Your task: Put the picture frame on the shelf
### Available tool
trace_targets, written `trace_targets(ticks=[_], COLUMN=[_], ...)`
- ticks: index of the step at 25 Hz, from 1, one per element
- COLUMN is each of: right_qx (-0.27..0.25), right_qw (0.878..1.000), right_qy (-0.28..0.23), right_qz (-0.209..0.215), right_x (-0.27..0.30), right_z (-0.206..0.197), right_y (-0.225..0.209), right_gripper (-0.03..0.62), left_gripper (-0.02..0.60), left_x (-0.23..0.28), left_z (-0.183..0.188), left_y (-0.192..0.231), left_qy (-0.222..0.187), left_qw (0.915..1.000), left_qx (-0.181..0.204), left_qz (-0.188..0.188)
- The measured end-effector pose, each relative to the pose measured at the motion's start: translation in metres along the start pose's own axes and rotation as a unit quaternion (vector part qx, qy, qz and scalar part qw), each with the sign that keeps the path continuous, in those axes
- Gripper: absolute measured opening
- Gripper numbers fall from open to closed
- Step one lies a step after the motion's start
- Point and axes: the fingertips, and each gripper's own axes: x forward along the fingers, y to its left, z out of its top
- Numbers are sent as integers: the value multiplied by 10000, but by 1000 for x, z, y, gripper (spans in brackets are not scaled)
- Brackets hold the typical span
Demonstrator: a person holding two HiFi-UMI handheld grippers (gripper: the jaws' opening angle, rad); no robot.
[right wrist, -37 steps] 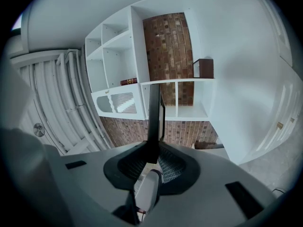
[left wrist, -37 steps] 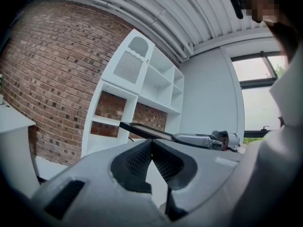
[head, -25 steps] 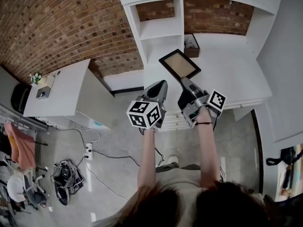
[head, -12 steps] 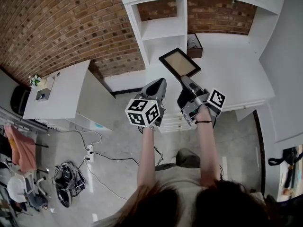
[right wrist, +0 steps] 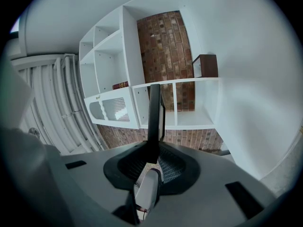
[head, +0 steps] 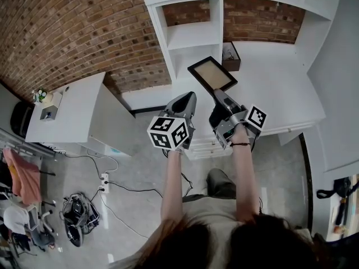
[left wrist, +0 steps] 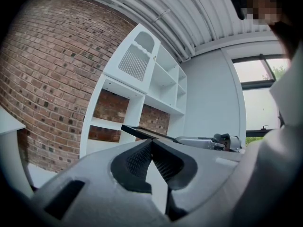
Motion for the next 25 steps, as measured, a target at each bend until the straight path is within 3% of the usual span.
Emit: trace_targets(ticks=[25], right_qx=[101], right_qw=[9991], right_qy=[412], right_qz=[-80], right_x=[91], right_z=[58], right_y=[-26], right_gripper=[69], left_gripper=[11], left_x=[83], left_z=[10], left_y=[60], left_qy=[34], left_qw=[9995], left_qx=[-95], left_qz=[288])
